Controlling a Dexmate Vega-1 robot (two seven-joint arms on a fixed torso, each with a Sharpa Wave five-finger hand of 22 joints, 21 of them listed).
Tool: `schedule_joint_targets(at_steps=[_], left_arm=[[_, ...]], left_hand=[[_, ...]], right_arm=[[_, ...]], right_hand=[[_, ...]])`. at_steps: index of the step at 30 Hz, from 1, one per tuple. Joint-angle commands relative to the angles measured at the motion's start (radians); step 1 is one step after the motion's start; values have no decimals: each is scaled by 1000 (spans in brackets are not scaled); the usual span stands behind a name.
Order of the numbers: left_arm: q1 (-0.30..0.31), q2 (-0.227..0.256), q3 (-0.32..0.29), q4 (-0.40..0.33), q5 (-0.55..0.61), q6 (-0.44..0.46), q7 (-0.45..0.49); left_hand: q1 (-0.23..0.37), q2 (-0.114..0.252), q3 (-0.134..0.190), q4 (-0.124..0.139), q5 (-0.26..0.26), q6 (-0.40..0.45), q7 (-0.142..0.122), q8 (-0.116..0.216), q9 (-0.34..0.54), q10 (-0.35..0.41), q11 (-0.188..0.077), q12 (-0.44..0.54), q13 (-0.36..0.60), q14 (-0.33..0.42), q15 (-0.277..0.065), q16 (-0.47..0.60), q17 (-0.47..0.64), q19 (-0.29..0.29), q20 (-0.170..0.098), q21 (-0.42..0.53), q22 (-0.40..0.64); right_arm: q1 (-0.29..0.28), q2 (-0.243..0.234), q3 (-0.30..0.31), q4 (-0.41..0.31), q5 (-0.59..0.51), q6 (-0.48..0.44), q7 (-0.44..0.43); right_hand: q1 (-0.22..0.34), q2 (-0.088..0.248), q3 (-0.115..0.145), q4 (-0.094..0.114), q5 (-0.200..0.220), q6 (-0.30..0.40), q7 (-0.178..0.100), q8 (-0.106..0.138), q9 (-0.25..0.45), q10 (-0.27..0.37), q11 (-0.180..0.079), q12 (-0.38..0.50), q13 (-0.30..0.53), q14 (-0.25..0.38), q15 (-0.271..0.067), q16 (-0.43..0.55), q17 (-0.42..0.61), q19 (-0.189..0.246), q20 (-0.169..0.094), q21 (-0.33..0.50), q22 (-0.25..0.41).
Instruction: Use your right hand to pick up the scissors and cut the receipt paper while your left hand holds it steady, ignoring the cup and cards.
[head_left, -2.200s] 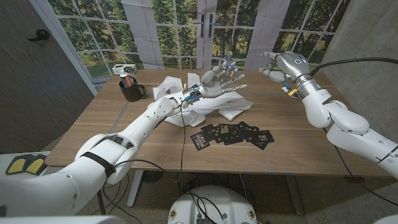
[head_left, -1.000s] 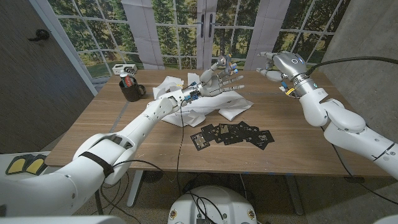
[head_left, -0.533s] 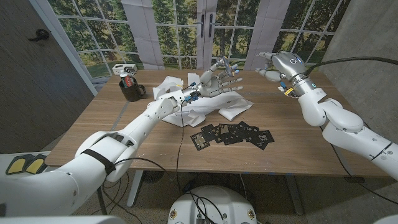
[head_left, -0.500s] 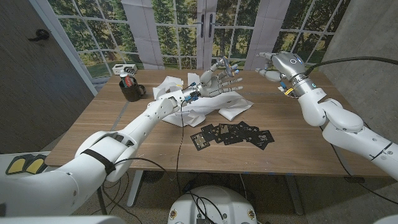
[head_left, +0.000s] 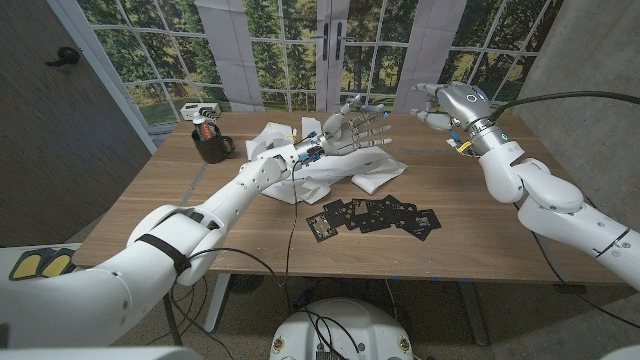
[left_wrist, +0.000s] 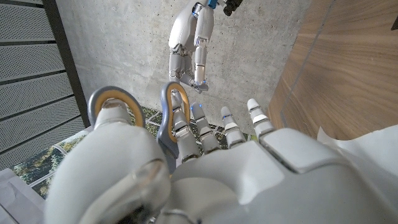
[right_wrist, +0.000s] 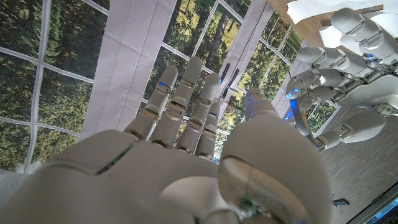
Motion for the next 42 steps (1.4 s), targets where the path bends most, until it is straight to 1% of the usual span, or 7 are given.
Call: schedule_joint_targets(at_steps=[1,11,14,20,25,33,42], left_arm=[[9,0,-2,-18,14,-11,16],[36,24,4,-82,28,-36,54],[48,28,1,-102,23,-35,71],[86,38,-14,-169,0,-25,142],[95,43,-13,-186,-12,-23,151],[100,49,-8,-201,-21,-22,156],[101,56,-2,-212,-26,-16,162]], left_hand=[[4,12,-7,1,7,41,14,13,-4,-17,5,-16,-11,-12,9,-1,0,-6,0,-8,3],[-23,-2,-35,13,-2,-6,38,-19,-14,-83,15,-70,-45,-54,29,-12,-6,-25,1,-20,4],[-23,6,-39,15,-6,39,75,-3,-15,-78,14,-80,-61,-55,26,-11,-11,-22,0,-21,5],[44,58,-18,-10,-28,169,136,19,-16,118,-79,-55,-126,13,-57,9,-38,30,-32,-6,5],[83,101,8,-24,-39,167,153,8,-16,189,-108,-48,-147,45,-87,20,-42,35,-34,-6,6],[111,148,34,-34,-60,170,66,4,-15,252,-116,-27,-128,87,-103,38,-33,48,-37,-2,6],[126,169,47,-47,-81,157,45,-6,-7,330,-115,45,-76,118,-103,42,-24,51,-36,-1,6]], right_arm=[[-9,-2,7,-7,-2,-3,-8],[-19,-4,15,-18,-5,-7,-17],[-21,-2,15,-20,-8,-8,-21],[-27,-3,18,-27,-10,-9,-22],[-32,-5,21,-34,-13,-11,-19],[-45,-8,30,-49,-19,-17,-22],[-50,-8,37,-53,-23,-14,-25]], right_hand=[[-8,-3,3,-6,-2,3,-4,3,1,-7,-1,7,1,-4,-108,-6,5,7,2,-5,4],[-12,-2,4,-9,-2,4,-6,4,0,-7,1,12,0,-5,-107,-6,6,7,3,-11,4],[-12,-2,5,-11,-2,4,-6,4,0,-8,0,13,-2,-5,-107,-6,6,8,4,-13,4],[-13,-2,7,-14,-2,5,-5,4,-1,-8,3,14,-7,-5,-107,-6,7,9,5,-16,4],[-16,-2,8,-15,-2,5,-6,4,-2,-9,1,17,-7,-5,-107,-6,6,8,6,-19,4],[-17,-1,10,-19,-2,5,-7,4,-2,-12,-1,19,-10,-7,-108,-7,7,9,7,-23,4],[-22,-2,10,-20,-2,3,-8,3,-3,-13,3,22,-13,-7,-106,-7,7,10,10,-27,5]])
